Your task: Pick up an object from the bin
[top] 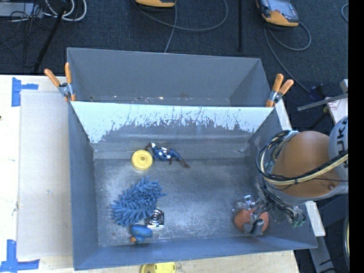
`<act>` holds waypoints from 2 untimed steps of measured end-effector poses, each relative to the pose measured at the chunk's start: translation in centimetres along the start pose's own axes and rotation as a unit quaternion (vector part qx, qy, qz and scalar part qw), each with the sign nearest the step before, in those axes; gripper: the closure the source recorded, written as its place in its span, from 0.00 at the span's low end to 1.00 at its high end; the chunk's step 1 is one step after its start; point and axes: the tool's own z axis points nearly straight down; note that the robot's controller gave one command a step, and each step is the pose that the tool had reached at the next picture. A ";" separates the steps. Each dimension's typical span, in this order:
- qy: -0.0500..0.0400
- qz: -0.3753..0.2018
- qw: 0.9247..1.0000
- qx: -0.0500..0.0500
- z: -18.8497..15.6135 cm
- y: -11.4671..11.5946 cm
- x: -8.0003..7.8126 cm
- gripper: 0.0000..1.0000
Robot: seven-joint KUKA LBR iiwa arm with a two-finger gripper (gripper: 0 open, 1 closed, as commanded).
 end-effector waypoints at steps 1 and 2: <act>0.000 -0.003 1.000 0.000 -11.7 -1.7 -3.9 1.00; 0.000 -0.003 1.000 0.000 -11.7 -1.7 -3.9 1.00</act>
Offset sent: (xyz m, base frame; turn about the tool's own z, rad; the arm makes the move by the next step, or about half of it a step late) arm 0.0000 0.0000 0.0000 0.0000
